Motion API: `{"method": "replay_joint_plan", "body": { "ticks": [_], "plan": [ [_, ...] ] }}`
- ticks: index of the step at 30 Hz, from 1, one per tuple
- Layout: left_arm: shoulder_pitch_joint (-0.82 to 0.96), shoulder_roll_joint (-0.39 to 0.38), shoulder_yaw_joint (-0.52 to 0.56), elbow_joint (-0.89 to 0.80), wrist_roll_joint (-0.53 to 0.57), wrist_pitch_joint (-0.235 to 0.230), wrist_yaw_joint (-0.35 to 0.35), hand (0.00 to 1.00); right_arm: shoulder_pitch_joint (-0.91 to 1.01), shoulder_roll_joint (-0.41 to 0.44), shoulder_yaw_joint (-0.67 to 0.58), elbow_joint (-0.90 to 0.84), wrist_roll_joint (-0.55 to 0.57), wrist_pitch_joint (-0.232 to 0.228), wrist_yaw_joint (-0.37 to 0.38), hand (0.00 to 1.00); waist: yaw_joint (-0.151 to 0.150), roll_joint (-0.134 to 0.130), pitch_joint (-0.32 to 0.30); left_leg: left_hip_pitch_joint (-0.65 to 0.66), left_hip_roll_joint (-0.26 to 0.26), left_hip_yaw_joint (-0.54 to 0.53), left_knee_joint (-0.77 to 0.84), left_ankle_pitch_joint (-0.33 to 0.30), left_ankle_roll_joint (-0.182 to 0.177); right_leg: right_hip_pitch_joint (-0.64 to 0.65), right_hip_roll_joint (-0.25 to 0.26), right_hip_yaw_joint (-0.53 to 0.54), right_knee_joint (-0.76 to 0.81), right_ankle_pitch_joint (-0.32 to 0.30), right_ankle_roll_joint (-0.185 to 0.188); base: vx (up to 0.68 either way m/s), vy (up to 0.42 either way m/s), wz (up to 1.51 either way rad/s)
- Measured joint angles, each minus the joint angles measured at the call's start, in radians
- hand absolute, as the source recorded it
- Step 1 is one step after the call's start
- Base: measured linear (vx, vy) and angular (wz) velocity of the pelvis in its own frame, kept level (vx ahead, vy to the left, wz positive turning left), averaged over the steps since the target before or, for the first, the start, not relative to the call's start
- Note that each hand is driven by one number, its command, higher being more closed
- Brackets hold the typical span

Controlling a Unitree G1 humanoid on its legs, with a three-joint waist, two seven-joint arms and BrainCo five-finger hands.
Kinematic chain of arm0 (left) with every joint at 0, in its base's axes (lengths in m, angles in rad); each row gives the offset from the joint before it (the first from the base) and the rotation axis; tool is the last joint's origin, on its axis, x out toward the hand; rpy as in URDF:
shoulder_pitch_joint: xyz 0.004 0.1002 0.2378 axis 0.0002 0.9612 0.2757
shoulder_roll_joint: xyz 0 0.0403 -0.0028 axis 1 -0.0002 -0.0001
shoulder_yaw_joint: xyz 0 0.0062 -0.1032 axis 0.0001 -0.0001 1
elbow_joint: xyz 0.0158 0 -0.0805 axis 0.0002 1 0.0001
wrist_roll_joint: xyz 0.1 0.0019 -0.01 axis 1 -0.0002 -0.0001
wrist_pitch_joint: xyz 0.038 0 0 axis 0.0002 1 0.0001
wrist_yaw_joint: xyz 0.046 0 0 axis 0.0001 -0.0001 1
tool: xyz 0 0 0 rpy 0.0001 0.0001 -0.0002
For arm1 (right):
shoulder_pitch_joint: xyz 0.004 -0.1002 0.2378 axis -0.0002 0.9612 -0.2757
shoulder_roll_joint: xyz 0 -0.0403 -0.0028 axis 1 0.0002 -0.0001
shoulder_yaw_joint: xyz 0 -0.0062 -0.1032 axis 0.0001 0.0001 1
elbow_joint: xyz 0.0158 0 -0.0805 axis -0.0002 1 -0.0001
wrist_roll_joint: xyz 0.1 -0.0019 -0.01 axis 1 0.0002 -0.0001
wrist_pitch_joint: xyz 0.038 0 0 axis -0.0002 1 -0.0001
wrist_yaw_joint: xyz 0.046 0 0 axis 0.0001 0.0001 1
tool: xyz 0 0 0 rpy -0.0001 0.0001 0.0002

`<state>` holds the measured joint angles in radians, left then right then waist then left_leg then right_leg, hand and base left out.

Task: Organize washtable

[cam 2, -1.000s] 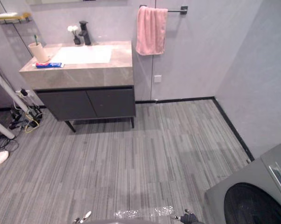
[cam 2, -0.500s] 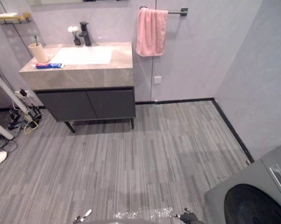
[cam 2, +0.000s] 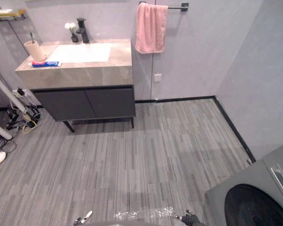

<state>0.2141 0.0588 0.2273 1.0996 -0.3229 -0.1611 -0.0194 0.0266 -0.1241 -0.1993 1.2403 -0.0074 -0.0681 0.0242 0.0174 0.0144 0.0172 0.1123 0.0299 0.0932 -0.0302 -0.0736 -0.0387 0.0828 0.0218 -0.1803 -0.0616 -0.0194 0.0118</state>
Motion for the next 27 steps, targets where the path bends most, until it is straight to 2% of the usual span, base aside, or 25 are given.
{"method": "replay_joint_plan", "body": {
  "ticks": [7, 11, 12, 15, 16, 17, 18, 19, 23, 25, 26, 27],
  "plan": [
    [0.001, 0.000, -0.001, 0.001, 0.002, 0.000, -0.001, 0.00, 0.004, 0.017, -0.041, -0.006, 0.047, -0.003, -0.001, 0.00, 0.001, 0.003, 0.001, -0.002, 0.006, 0.045, 0.000, -0.001, 0.001, -0.015, 0.009, 0.050, -0.011, 0.018, -0.023, -0.02, -0.007, -0.19],
    [-0.025, -0.001, -0.001, 0.024, 0.003, 0.000, -0.002, 0.00, 0.008, 0.026, -0.108, -0.011, 0.055, -0.004, 0.001, 0.00, -0.002, 0.011, 0.002, -0.036, 0.014, 0.104, 0.002, -0.001, 0.002, -0.069, 0.019, 0.106, -0.014, 0.037, -0.014, -0.04, -0.012, -0.42],
    [-0.031, -0.001, 0.000, 0.027, 0.004, 0.000, -0.002, 0.00, 0.008, 0.027, -0.119, -0.012, 0.056, -0.004, 0.001, 0.00, -0.003, 0.012, 0.005, -0.040, 0.014, 0.111, 0.002, -0.001, 0.002, -0.076, 0.020, 0.114, -0.015, 0.045, -0.022, -0.05, -0.011, -0.61],
    [-0.057, -0.002, 0.010, 0.035, 0.003, 0.000, -0.003, 0.00, 0.007, 0.039, -0.155, -0.021, 0.056, -0.003, 0.001, 0.00, -0.001, 0.008, 0.021, -0.049, 0.023, 0.178, 0.005, -0.006, 0.002, -0.107, 0.032, 0.172, -0.019, 0.061, -0.009, -0.05, -0.008, -0.62],
    [-0.066, -0.004, 0.019, 0.032, 0.003, -0.001, -0.002, 0.00, 0.006, 0.051, -0.161, -0.040, 0.056, -0.001, 0.002, 0.00, -0.001, 0.005, 0.023, -0.070, 0.035, 0.219, 0.015, -0.010, 0.005, -0.122, 0.011, 0.065, -0.024, 0.038, -0.034, -0.06, -0.016, -0.73],
    [-0.072, -0.007, 0.019, 0.031, 0.003, -0.001, -0.002, 0.00, 0.003, 0.059, -0.163, -0.044, 0.056, -0.001, 0.002, 0.00, 0.002, 0.004, 0.027, -0.077, 0.040, 0.235, 0.020, -0.014, 0.002, -0.129, -0.005, -0.006, -0.021, 0.040, -0.031, -0.04, -0.017, -0.89],
    [-0.078, -0.003, 0.019, 0.032, 0.003, -0.001, -0.002, 0.00, 0.003, 0.079, -0.163, -0.047, 0.058, -0.001, 0.003, 0.00, 0.004, -0.003, 0.029, -0.082, 0.044, 0.253, 0.037, -0.024, -0.009, -0.139, -0.018, -0.061, -0.029, 0.074, -0.017, 0.00, -0.016, -0.64],
    [-0.084, -0.007, 0.018, 0.031, 0.002, -0.001, -0.002, 0.00, 0.004, 0.081, -0.163, -0.056, 0.068, -0.003, 0.004, 0.00, -0.005, -0.004, 0.027, -0.077, 0.052, 0.264, 0.041, -0.028, -0.011, -0.136, -0.009, -0.051, -0.031, 0.078, -0.025, 0.02, -0.054, -0.49],
    [-0.106, -0.023, 0.018, 0.030, 0.000, -0.001, -0.002, 0.00, 0.005, 0.074, -0.161, -0.058, 0.078, -0.004, 0.011, 0.00, -0.003, 0.012, 0.035, -0.034, 0.080, 0.257, 0.053, -0.045, -0.036, -0.088, 0.014, -0.062, -0.026, 0.053, -0.040, 0.04, -0.100, 0.02],
    [-0.105, -0.016, 0.021, 0.029, 0.000, -0.001, -0.002, 0.00, 0.004, 0.069, -0.143, -0.057, 0.078, -0.004, 0.021, 0.00, -0.003, 0.020, 0.042, -0.040, 0.116, 0.245, 0.126, -0.094, -0.057, -0.071, 0.031, -0.076, 0.008, -0.003, -0.054, 0.07, -0.123, 0.21],
    [-0.098, -0.013, 0.033, 0.025, -0.001, -0.001, -0.002, 0.00, 0.002, 0.060, -0.133, -0.056, 0.077, -0.005, 0.024, 0.00, 0.001, 0.032, 0.050, -0.089, 0.165, 0.227, 0.276, -0.161, -0.065, -0.064, 0.046, -0.101, 0.027, -0.033, -0.061, 0.06, -0.132, 0.24],
    [-0.090, -0.013, 0.063, 0.008, -0.009, 0.000, -0.002, 0.00, -0.004, 0.055, -0.103, -0.055, 0.075, -0.005, 0.022, 0.00, 0.005, 0.026, 0.058, -0.174, 0.214, 0.211, 0.493, -0.192, -0.029, -0.044, 0.062, -0.106, 0.028, -0.047, -0.077, 0.05, -0.144, 0.21]
  ]
}}
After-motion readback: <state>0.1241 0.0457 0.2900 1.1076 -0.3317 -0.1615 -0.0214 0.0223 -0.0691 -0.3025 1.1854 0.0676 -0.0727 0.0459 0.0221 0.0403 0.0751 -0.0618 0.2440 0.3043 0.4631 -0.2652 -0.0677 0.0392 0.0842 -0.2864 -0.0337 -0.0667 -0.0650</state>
